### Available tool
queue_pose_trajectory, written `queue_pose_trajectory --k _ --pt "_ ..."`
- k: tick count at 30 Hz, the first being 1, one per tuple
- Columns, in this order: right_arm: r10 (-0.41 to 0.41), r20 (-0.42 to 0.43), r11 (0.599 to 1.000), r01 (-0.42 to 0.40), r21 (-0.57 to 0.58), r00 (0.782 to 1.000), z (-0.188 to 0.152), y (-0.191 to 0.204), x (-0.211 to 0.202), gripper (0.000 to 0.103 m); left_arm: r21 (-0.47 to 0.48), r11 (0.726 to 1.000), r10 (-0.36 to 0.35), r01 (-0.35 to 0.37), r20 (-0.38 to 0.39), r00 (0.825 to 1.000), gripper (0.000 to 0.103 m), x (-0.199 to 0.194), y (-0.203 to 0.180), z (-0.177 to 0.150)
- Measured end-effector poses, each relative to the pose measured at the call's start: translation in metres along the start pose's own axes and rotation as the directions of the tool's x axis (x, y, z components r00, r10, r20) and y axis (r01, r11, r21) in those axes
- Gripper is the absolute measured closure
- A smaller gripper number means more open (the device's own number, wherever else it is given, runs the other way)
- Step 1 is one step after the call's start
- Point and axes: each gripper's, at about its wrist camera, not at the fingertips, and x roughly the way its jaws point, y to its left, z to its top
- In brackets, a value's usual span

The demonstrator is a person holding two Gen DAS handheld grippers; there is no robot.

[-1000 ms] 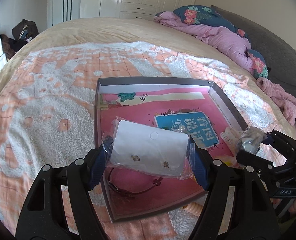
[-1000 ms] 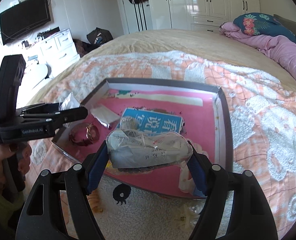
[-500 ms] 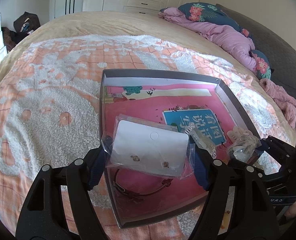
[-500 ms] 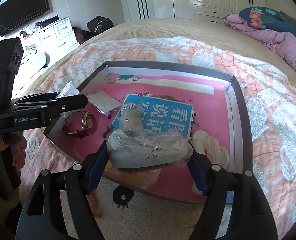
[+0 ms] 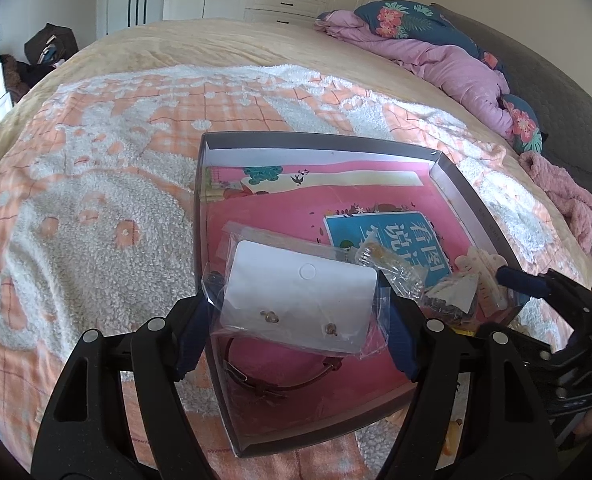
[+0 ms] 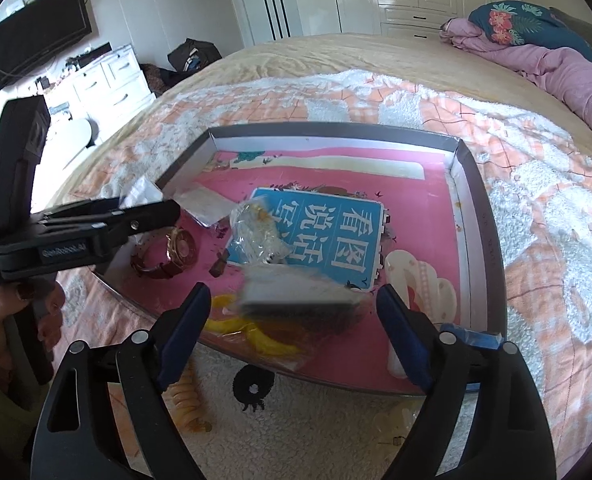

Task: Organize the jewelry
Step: 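Open both tools and withdraw them from the grey box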

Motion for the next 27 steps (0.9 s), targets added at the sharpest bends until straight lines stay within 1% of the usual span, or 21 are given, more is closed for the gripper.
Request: queue_pose_trajectory --k 3,5,7,11,15,20,25,27 --pt "0.003 0.023 1.000 -0.003 0.001 1.000 0.000 0.001 -0.008 0.013 0.002 1.000 0.001 -0.001 -0.002 1.000 0.035 0.000 0.000 0.000" --pt "0.003 0.035 1.000 -0.003 -0.002 0.999 0.000 0.001 -0.013 0.012 0.006 1.000 0.003 -0.003 -0.005 1.000 0.034 0.001 -0.001 -0.001" --pt "0.001 0.045 1.000 -0.001 0.003 0.999 -0.001 0.000 -0.018 0.011 0.008 1.000 0.006 -0.006 -0.007 1.000 0.030 0.001 -0.001 -0.001" --pt "0.002 0.059 1.000 -0.004 0.022 0.998 -0.002 -0.004 -0.026 0.010 0.013 1.000 0.008 -0.008 -0.008 1.000 0.027 0.000 -0.002 -0.002" --pt "0.001 0.070 0.999 -0.003 0.033 0.998 -0.003 -0.006 -0.033 0.010 0.024 1.000 0.013 -0.013 0.004 1.000 0.022 -0.005 -0.005 -0.001" --pt "-0.002 0.081 0.999 -0.001 0.043 0.997 -0.003 -0.006 -0.039 0.009 0.022 1.000 0.019 -0.019 0.018 1.000 0.020 -0.010 -0.004 0.001" --pt "-0.006 0.095 0.999 0.001 0.051 0.995 -0.003 -0.008 -0.046 0.007 0.022 1.000 0.019 -0.020 0.046 0.999 0.010 -0.022 -0.006 0.002" --pt "-0.009 0.104 0.998 0.003 0.055 0.995 -0.003 -0.008 -0.050 0.006 0.019 1.000 0.024 -0.025 0.056 0.998 0.009 -0.028 -0.007 0.003"
